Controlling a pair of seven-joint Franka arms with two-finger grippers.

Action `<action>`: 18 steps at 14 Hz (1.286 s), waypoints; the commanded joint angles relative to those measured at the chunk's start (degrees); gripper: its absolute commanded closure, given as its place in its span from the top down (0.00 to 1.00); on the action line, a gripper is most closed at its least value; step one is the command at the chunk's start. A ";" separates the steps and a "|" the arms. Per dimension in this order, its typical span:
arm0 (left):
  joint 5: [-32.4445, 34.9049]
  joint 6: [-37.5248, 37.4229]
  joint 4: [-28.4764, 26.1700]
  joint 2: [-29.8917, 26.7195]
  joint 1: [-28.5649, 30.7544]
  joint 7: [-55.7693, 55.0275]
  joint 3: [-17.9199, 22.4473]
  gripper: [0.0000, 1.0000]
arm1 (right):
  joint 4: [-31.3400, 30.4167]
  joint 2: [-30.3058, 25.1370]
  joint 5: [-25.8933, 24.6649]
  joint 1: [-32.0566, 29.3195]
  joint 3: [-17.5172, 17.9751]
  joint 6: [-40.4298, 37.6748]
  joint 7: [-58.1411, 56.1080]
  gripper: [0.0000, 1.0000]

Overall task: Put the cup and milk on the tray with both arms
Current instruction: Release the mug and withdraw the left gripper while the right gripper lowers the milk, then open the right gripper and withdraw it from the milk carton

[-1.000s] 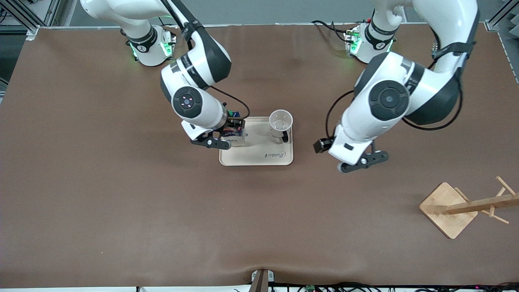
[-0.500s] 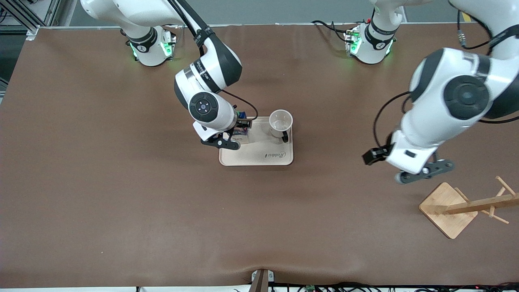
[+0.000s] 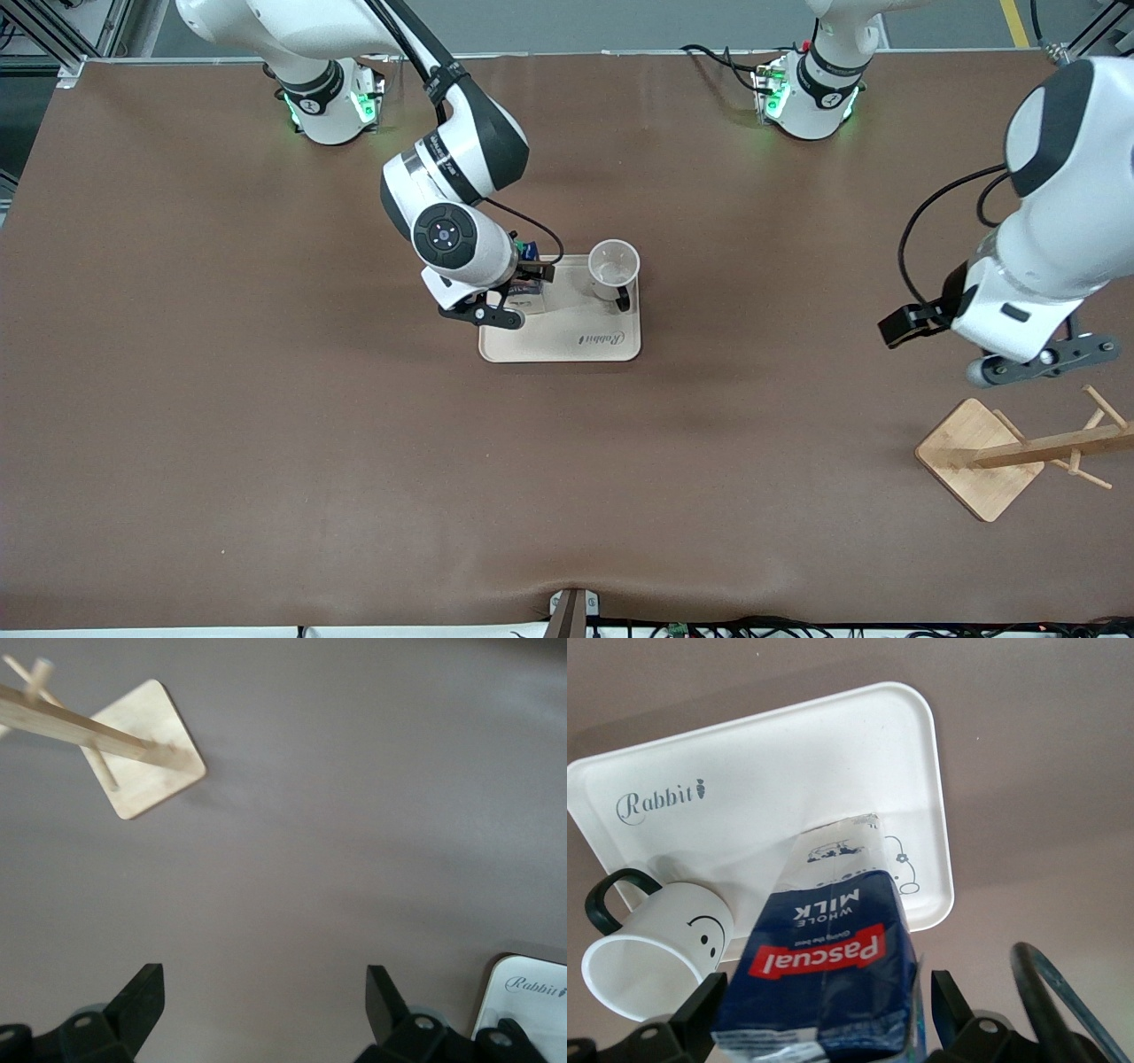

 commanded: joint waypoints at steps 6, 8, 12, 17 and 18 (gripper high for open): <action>-3.47 -7.45 -5.51 -12.48 -5.16 15.91 12.45 1.00 | 9.56 -0.33 0.15 -3.36 -1.37 -12.06 0.04 1.00; -6.72 -7.28 -8.85 -16.08 -8.52 16.80 18.45 1.00 | 14.84 -0.33 -0.20 -6.36 -1.46 -18.76 0.04 1.00; -7.44 -7.45 -12.03 -20.93 -13.02 16.27 24.36 1.00 | 24.67 -0.42 -2.66 -12.33 -2.34 -27.10 -0.40 1.00; -8.32 -7.63 -11.59 -21.37 -13.28 15.74 24.01 1.00 | 30.42 -4.27 -11.07 -21.04 -1.82 -37.24 -7.70 1.00; -8.41 -7.72 -11.50 -21.46 -13.37 15.83 23.75 1.00 | 29.90 -6.12 -13.19 -22.88 -1.47 -37.59 -8.22 1.00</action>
